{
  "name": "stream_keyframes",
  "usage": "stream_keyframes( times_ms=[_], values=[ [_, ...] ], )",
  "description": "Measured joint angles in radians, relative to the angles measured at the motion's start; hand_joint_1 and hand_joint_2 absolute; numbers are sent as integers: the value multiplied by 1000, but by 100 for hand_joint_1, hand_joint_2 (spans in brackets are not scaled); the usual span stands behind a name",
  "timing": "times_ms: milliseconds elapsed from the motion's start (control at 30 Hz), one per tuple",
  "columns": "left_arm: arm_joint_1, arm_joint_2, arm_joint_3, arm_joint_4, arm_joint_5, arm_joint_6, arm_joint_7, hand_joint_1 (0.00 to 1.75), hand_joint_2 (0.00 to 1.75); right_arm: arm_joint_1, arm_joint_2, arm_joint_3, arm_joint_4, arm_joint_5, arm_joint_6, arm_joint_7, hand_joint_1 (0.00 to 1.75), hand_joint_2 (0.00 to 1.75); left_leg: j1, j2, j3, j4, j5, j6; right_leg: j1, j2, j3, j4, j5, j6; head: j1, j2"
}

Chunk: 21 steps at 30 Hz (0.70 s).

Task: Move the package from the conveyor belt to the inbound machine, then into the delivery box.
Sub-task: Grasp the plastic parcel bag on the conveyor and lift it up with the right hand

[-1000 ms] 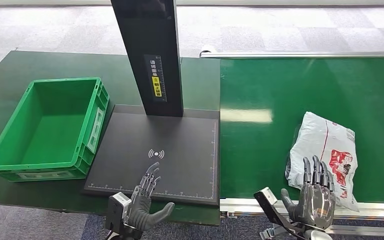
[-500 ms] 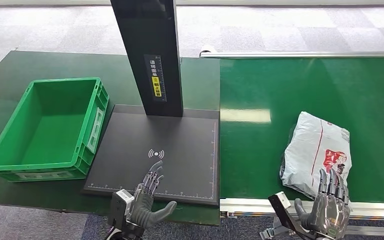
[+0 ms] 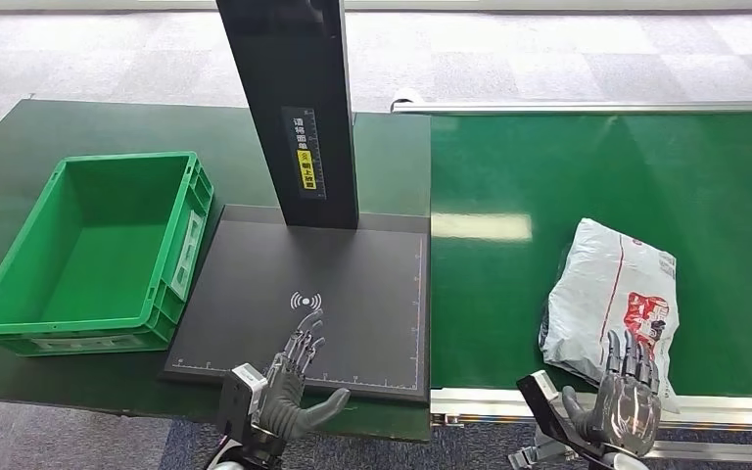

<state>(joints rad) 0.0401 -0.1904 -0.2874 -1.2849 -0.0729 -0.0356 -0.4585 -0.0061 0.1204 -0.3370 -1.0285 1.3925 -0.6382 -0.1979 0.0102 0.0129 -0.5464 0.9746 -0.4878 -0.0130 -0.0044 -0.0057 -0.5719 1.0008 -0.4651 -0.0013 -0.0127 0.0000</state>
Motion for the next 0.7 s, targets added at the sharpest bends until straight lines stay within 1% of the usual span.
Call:
stream_keyframes(
  times_ms=[167,300,533,700],
  values=[
    [-16,-8,-1,7,-5,-9,1,0,175,-85,2,20,142,-24,-21,-21,0,175,0,0,0,0,0,0,0,0,0,0,0,0,0,0],
    [-22,-11,-1,9,-9,-13,2,0,175,-133,4,43,232,-46,-40,-29,0,175,0,0,0,0,0,0,0,0,0,0,0,0,0,0],
    [-26,-12,-2,14,-10,-13,3,0,175,-175,8,74,317,-54,-43,-29,0,175,0,0,0,0,0,0,0,0,0,0,0,0,0,0],
    [-27,-14,-2,16,-10,-13,3,0,175,-188,7,84,354,-58,-43,-10,0,175,0,0,0,0,0,0,0,0,0,0,0,0,0,0]
  ],
)
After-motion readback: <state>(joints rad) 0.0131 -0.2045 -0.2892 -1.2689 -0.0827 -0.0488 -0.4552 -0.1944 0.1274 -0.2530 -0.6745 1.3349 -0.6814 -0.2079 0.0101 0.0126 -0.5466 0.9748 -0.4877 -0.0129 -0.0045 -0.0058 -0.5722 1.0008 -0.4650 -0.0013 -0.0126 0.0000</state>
